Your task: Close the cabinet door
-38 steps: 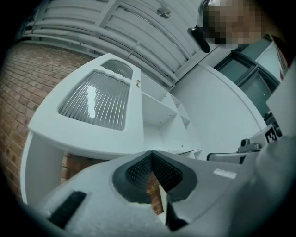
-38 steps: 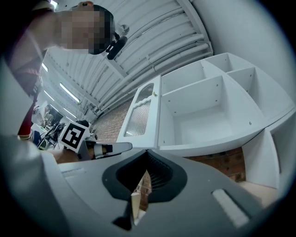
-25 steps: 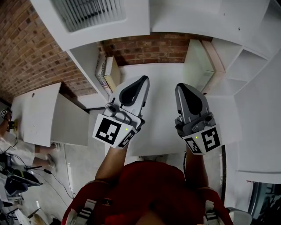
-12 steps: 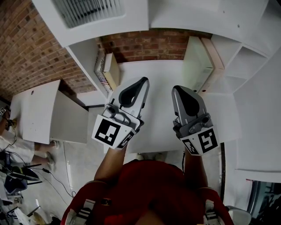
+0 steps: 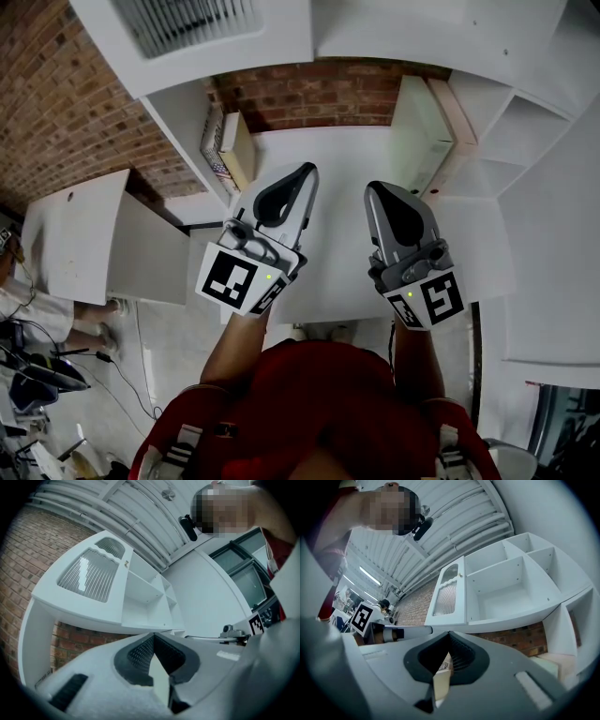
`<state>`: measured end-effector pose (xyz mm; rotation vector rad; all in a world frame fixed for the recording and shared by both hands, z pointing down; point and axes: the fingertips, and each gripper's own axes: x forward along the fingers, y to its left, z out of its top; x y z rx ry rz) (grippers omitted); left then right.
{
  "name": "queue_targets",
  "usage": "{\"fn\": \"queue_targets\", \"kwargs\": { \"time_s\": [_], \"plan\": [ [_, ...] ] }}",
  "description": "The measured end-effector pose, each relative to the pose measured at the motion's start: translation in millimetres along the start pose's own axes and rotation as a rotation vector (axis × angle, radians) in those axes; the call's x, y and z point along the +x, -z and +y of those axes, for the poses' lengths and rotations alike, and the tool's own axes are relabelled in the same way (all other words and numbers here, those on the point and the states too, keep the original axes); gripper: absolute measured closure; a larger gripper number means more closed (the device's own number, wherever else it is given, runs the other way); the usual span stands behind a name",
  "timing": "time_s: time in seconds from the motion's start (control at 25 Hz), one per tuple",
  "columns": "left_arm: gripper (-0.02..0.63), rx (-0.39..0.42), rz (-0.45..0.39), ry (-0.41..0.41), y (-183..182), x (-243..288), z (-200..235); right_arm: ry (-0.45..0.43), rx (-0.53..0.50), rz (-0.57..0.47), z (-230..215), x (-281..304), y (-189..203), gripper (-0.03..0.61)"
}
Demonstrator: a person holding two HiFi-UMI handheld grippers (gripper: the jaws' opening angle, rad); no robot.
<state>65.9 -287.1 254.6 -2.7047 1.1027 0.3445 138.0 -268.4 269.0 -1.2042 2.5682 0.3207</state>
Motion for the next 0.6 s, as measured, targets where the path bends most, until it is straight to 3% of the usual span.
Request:
{"fn": "queue_targets", "kwargs": {
  "time_s": [0.6],
  "plan": [
    [0.614,0.011,0.001,-0.005,-2.0,-0.6,-4.1,-0.007,0.005,-0.003,-1.0,-3.1,-0.3,0.566]
  ]
}}
